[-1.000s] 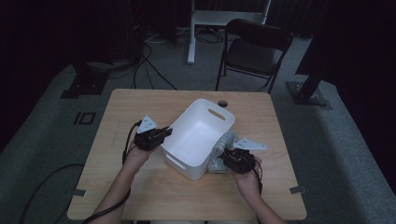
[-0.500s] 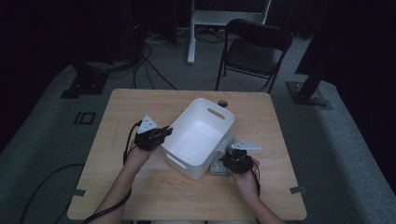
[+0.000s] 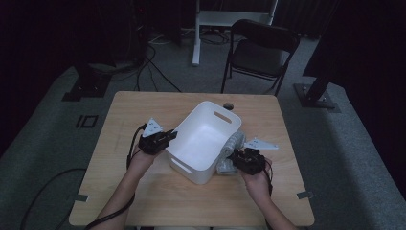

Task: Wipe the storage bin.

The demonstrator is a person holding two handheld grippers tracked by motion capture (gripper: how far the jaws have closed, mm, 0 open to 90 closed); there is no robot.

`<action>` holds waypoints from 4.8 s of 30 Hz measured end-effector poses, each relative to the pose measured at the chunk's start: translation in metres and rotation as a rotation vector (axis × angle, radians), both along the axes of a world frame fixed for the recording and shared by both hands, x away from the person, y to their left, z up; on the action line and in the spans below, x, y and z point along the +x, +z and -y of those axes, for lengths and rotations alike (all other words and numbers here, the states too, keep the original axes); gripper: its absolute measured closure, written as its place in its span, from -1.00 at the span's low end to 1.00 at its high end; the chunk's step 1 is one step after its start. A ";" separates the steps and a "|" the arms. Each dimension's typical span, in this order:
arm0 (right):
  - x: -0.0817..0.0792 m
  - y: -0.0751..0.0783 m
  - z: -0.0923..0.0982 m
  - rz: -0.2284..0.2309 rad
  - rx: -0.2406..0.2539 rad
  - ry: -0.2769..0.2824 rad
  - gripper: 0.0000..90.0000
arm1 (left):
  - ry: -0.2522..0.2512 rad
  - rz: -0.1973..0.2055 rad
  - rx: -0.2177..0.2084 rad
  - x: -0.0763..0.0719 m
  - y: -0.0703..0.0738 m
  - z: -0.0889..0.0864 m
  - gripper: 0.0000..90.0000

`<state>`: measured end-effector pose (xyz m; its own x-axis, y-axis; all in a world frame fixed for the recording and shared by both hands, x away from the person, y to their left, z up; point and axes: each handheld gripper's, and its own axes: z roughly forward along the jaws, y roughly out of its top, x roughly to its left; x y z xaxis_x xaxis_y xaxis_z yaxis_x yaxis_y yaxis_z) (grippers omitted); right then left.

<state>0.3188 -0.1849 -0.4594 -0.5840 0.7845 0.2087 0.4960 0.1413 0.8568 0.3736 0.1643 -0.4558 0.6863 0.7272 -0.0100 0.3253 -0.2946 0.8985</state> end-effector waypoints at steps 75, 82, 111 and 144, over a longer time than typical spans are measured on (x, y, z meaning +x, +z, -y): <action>0.035 -0.008 0.049 -0.043 -0.001 -0.170 0.68 | -0.110 -0.017 -0.036 -0.001 0.000 -0.014 0.83; 0.040 0.000 0.057 -0.048 0.030 -0.145 0.68 | -0.184 -0.019 -0.019 -0.001 0.001 -0.019 0.83; 0.057 -0.051 0.052 -0.201 -0.055 -0.172 0.69 | -0.157 0.014 -0.010 0.003 0.000 -0.019 0.80; 0.079 -0.011 0.105 -0.165 0.012 -0.258 -0.11 | -0.057 0.079 0.017 0.025 0.025 -0.046 0.06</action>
<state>0.3975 -0.2904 -0.4705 -0.3236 0.8992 0.2946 0.6466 -0.0172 0.7626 0.3981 0.2104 -0.4307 0.7250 0.6863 0.0577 0.2354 -0.3257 0.9157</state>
